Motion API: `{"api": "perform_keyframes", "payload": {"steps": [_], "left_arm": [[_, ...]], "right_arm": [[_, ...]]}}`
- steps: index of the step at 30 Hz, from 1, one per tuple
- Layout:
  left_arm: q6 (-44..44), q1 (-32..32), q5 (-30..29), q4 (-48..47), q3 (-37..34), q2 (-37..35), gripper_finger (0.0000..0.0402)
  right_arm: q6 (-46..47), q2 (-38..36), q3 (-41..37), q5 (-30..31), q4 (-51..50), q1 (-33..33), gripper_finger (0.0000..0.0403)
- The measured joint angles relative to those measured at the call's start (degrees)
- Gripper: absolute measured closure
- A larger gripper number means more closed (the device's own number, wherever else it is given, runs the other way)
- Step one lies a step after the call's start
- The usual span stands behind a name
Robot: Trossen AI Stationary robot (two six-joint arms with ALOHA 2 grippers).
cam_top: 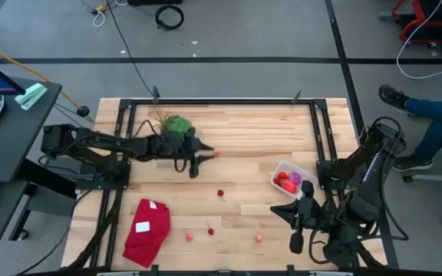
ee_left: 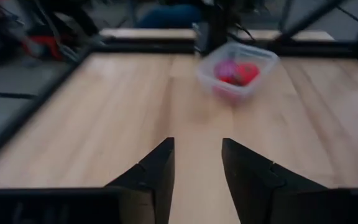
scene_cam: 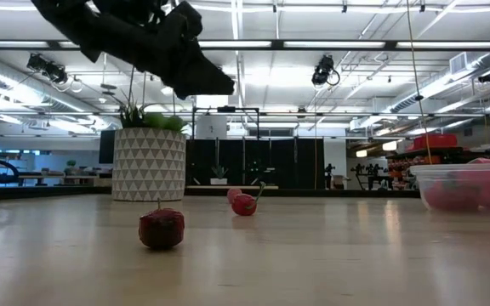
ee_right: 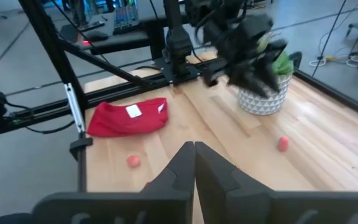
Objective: Pick and placing Produce into tupperware
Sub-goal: Put the top pink peach into the transparent bin
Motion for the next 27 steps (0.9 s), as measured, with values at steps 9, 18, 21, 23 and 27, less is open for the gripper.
{"api": "perform_keyframes", "payload": {"steps": [9,18,21,23,27], "left_arm": [[2.1,-5.9,-14.0,4.7,0.0,12.1,0.0282],[0.3,-1.4,-14.4,11.7,0.0,20.9,0.0260],[-2.4,0.4,-14.3,11.9,0.1,22.6,0.0241],[-2.5,1.1,-14.0,11.9,0.1,23.5,0.0229],[-3.4,1.5,-13.8,11.9,0.1,23.5,0.0211]], "right_arm": [[0.1,0.0,0.0,-0.7,0.0,-0.8,0.0385],[0.1,0.0,0.0,-0.9,0.2,-0.8,0.0385],[0.1,0.0,0.0,-0.9,0.2,-0.8,0.0385],[0.1,0.0,0.0,-0.9,0.2,-0.8,0.0385],[0.1,0.0,0.0,-1.0,0.2,-0.8,0.0385]]}}
